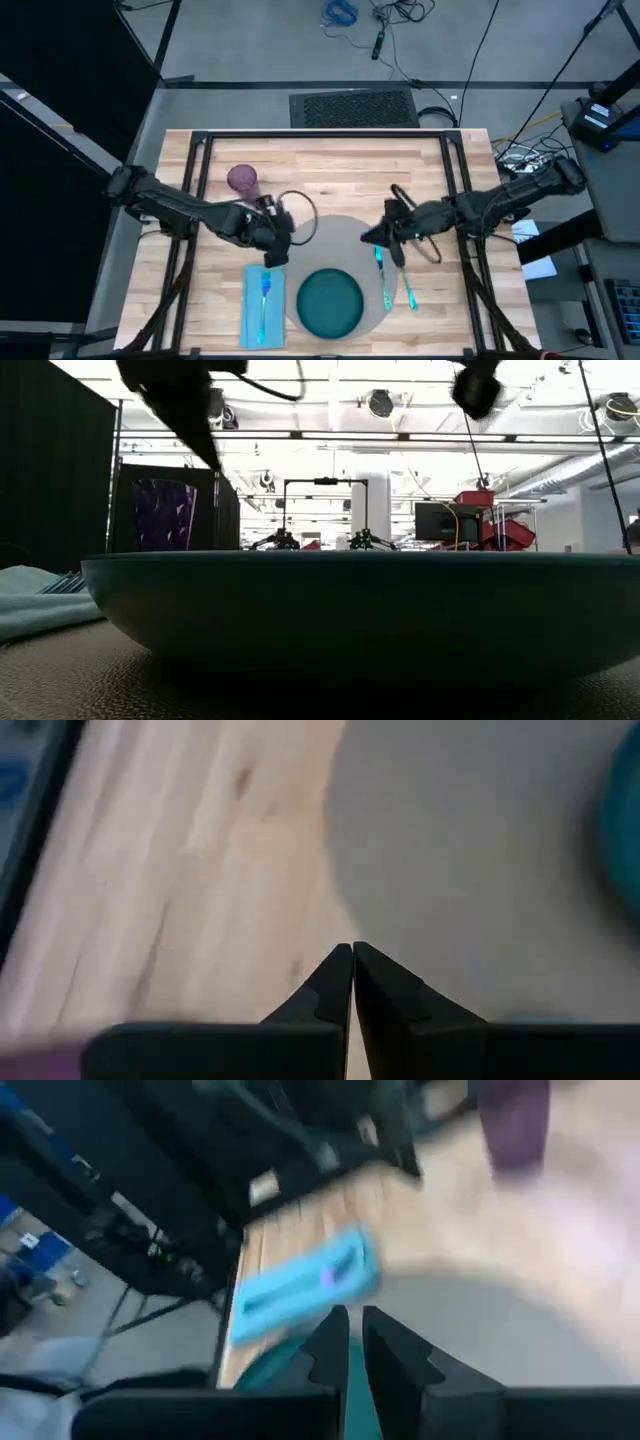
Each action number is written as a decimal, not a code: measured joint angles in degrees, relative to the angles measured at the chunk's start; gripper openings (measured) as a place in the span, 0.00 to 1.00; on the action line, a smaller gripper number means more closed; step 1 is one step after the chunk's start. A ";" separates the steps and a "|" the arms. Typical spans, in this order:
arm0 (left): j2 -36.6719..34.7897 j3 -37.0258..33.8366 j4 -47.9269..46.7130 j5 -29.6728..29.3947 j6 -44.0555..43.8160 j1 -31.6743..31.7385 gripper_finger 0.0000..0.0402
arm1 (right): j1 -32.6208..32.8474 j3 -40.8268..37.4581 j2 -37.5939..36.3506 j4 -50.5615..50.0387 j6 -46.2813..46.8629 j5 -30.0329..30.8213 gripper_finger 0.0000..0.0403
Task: Set table place
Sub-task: Move the purple cup to the top right of the table
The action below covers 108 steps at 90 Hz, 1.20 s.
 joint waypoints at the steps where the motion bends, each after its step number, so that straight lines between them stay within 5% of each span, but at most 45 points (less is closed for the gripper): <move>1: -0.31 0.15 -1.50 -0.22 -1.18 -0.20 0.00 | -0.38 0.00 0.00 0.73 -0.81 0.00 0.05; 32: -12.13 2.47 -30.37 0.89 -31.45 -10.09 0.00 | -7.63 0.07 0.09 9.79 -13.81 -0.02 0.05; 45: -15.49 2.44 -30.92 2.70 -43.11 -13.07 0.00 | -7.97 0.07 0.07 4.24 -7.23 -1.09 0.05; 57: -15.85 2.40 -30.05 3.50 -49.05 -15.88 0.00 | -7.95 0.07 -0.02 -6.13 3.37 -9.95 0.05; 71: -13.31 2.32 -26.97 3.04 -44.21 -17.47 0.00 | -5.74 0.04 -0.02 -18.12 7.87 -16.19 0.05; 85: -10.87 2.32 -19.89 -9.94 -31.00 -16.33 0.00 | -1.38 0.00 0.21 -22.96 8.69 -12.66 0.05; 94: -9.27 2.30 -13.54 -18.13 -19.47 -12.65 0.00 | 0.77 0.00 0.71 -22.88 8.31 -10.29 0.05; 108: -9.40 2.27 -9.28 -23.04 -7.60 -1.93 0.00 | 1.39 0.00 2.34 -22.76 7.87 -9.96 0.05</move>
